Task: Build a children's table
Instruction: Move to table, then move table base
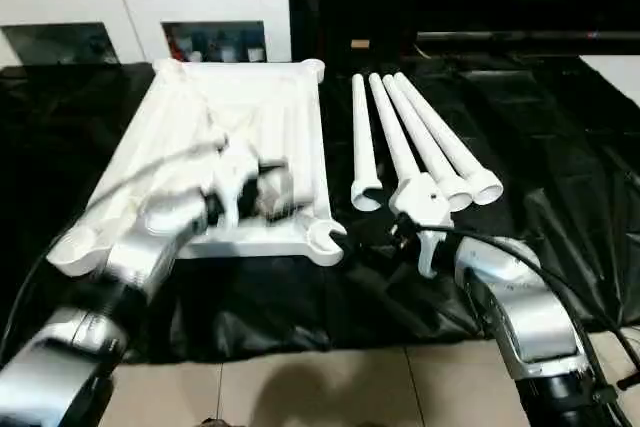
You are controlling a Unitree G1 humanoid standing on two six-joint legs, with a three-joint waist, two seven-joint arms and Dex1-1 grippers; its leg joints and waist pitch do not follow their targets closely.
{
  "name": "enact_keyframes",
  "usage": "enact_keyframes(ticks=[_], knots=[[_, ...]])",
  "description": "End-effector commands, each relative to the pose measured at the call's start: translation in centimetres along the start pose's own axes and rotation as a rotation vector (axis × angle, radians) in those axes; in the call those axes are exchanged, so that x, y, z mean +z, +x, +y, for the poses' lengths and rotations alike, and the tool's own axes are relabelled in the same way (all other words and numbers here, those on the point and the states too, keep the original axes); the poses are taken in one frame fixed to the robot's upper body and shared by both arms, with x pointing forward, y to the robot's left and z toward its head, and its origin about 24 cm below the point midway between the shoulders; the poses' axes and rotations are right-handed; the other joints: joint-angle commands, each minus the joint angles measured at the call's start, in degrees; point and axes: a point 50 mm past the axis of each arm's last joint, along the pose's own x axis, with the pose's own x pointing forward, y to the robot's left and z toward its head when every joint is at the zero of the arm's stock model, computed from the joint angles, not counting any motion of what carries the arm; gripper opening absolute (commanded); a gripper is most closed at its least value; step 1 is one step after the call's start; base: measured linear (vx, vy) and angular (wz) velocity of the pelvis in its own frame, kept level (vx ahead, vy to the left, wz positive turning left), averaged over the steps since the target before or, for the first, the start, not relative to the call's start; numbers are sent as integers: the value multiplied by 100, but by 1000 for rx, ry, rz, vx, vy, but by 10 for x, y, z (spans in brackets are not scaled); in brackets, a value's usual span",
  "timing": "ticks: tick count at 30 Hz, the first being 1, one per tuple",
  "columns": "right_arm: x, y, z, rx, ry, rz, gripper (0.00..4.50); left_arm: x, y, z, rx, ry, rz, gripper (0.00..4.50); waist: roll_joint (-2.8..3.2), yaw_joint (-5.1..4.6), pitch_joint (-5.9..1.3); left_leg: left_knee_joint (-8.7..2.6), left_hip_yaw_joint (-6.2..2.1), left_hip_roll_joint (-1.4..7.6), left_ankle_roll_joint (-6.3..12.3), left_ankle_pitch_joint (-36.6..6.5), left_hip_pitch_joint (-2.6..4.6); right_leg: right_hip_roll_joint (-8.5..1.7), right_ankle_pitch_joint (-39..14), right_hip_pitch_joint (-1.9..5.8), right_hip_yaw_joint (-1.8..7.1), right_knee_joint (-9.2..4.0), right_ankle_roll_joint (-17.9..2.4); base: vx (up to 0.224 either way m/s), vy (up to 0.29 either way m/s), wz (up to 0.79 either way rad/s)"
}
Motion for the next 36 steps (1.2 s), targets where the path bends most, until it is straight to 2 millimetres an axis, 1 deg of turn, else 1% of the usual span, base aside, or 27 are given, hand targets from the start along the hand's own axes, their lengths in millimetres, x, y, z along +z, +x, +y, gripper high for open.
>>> enact_keyframes(ticks=[1,2,3,4,5,7,8,9,10,12,14,15,16,17,20,21,22,23,24,26,27,29,30,31,34,35,36], knots=[[2,-1,-2,5,14,-1,450,1,1,8,75,25,0,448,-89,14,-422,-468,-144,351,590,-768,108,-169,-187,201,53,-293,-1491,54,1,-5],[2,-1,-2,5,14,-1,450,1,1,8,75,25,0,448,-77,30,-432,-457,-132,356,661,-633,111,-159,84,211,48,-270,-1563,0,0,0],[1,1,1,17,22,1,450,0,2,8,54,53,7,448,-93,33,-438,-430,-121,347,754,-530,127,-153,296,204,52,-268,-1620,0,0,0],[1,1,1,19,24,2,450,-1,1,8,44,60,7,448,-93,33,-438,-430,-121,347,754,-530,127,-153,296,204,52,-268,-1620,0,0,0],[1,2,2,23,25,3,450,-3,1,7,24,66,20,448,-50,47,-450,-417,-112,362,823,-395,134,-170,512,211,56,-234,-1696,0,0,0],[1,1,4,32,27,2,450,-8,-4,2,-132,49,37,448,-50,49,-448,-413,-101,365,858,-369,142,-162,541,205,53,-236,-1733,0,0,0],[2,1,4,36,28,1,450,-10,-7,-1,-230,24,53,448,-63,62,-428,-436,-93,370,838,-450,147,-177,365,197,58,-259,-1751,0,0,0],[3,1,4,38,28,0,450,-11,-9,-2,-275,11,62,448,-52,67,-405,-468,-81,383,749,-645,156,-169,70,174,62,-274,-1775,0,0,0],[4,-1,4,46,30,0,450,-12,-12,-2,-332,3,79,448,-43,61,-399,-479,-83,391,688,-764,164,-166,-51,171,60,-276,-1779,0,0,0],[5,-4,5,72,34,5,450,-13,-19,-2,-426,-18,108,448,-41,61,-363,-534,-74,415,481,-1243,197,-167,-496,156,74,-309,-1757,0,0,0],[5,-5,5,82,36,7,450,-13,-20,-2,-452,-23,118,448,-31,58,-354,-547,-68,423,395,-1391,201,-170,-647,144,79,-318,-1718,0,0,0],[2,-10,8,123,39,35,450,-19,-27,-2,-524,2,174,448,-3,55,-336,-574,-58,424,244,-1654,217,-177,-961,130,84,-357,-1642,0,0,0],[2,-10,8,123,39,35,450,-19,-27,-2,-524,2,174,430,-19,53,-331,-582,-49,427,202,-1756,225,-171,-1065,124,88,-379,-1599,0,0,0],[2,-11,8,132,38,43,450,-20,-29,-2,-542,14,193,419,-11,56,-319,-599,-46,433,98,-1930,239,-169,-1212,112,95,-392,-1541,0,0,0],[-3,-13,9,137,34,66,450,-30,-35,1,-567,56,293,408,14,28,-335,-615,-60,420,-42,-2017,217,-181,-1208,123,97,-401,-1434,0,0,0],[-4,-13,9,135,35,69,450,-31,-36,2,-568,61,311,399,56,33,-340,-612,-61,422,-63,-2013,229,-186,-1158,114,98,-395,-1447,0,0,0],[-4,-13,9,134,35,71,450,-33,-37,2,-567,65,324,385,35,24,-340,-610,-57,424,-55,-1996,225,-183,-1112,113,99,-397,-1457,0,0,0],[-5,-12,9,128,34,74,450,-35,-39,3,-569,63,349,373,75,38,-343,-609,-62,426,-44,-1935,220,-197,-1026,124,100,-383,-1497,0,0,0],[-6,-12,9,120,31,79,450,-37,-40,5,-545,83,384,368,89,35,-345,-608,-56,427,-31,-1903,219,-189,-929,122,97,-381,-1539,0,0,0],[-6,-12,9,118,31,80,450,-38,-40,6,-535,92,392,362,71,33,-350,-594,-51,420,34,-1811,209,-185,-803,139,92,-367,-1584,0,0,0],[-6,-11,10,120,45,78,450,-36,-38,8,-492,73,387,353,113,37,-346,-591,-46,419,72,-1762,208,-189,-779,138,92,-364,-1611,0,0,0],[-7,-11,12,124,49,79,450,-34,-36,9,-485,46,372,334,115,41,-354,-578,-43,412,122,-1656,201,-191,-708,154,88,-359,-1659,0,0,0],[-7,-12,13,129,51,81,450,-33,-36,9,-489,34,366,334,129,48,-353,-576,-39,412,157,-1599,199,-190,-696,153,85,-359,-1680,0,0,0],[-9,-12,15,138,56,87,450,-31,-35,9,-496,19,363,317,142,52,-354,-572,-40,412,182,-1552,193,-193,-675,158,83,-359,-1696,0,0,0],[-9,-12,17,147,59,90,450,-32,-35,9,-496,11,368,295,146,51,-350,-581,-39,420,196,-1594,199,-184,-691,151,80,-367,-1709,0,0,0],[-10,-11,17,150,53,96,450,-32,-36,9,-503,6,370,286,168,49,-349,-588,-43,419,177,-1639,203,-180,-724,152,76,-363,-1703,0,0,0],[-10,-11,17,150,49,100,450,-32,-36,8,-509,5,373,278,162,43,-346,-596,-42,423,149,-1711,210,-177,-771,142,77,-371,-1698,0,0,0]])
